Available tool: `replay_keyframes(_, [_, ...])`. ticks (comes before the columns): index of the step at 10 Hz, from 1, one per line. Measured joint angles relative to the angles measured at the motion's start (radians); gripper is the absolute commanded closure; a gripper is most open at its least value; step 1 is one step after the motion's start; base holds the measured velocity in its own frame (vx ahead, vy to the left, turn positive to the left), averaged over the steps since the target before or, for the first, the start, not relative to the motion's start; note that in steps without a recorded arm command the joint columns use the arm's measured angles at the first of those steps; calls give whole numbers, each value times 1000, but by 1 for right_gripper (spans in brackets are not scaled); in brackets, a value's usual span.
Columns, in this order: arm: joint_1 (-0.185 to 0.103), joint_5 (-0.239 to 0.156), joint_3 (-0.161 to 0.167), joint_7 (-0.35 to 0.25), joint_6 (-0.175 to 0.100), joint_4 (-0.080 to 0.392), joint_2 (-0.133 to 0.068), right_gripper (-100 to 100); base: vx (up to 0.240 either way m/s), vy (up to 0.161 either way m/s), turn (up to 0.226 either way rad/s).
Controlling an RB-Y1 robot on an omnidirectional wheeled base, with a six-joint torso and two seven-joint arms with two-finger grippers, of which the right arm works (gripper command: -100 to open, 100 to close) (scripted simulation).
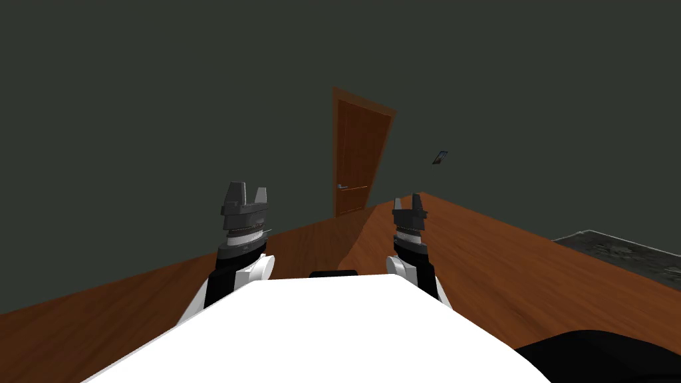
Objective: Pull the door open
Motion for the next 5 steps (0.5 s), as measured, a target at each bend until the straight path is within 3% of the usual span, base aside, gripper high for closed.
replay_keyframes(3, [-20,-4,-8,1,-12,56,-17,-100,68,-16,73])
replay_keyframes(5, [-48,-6,-15,4,-23,115,-27,-100,85,-28,143])
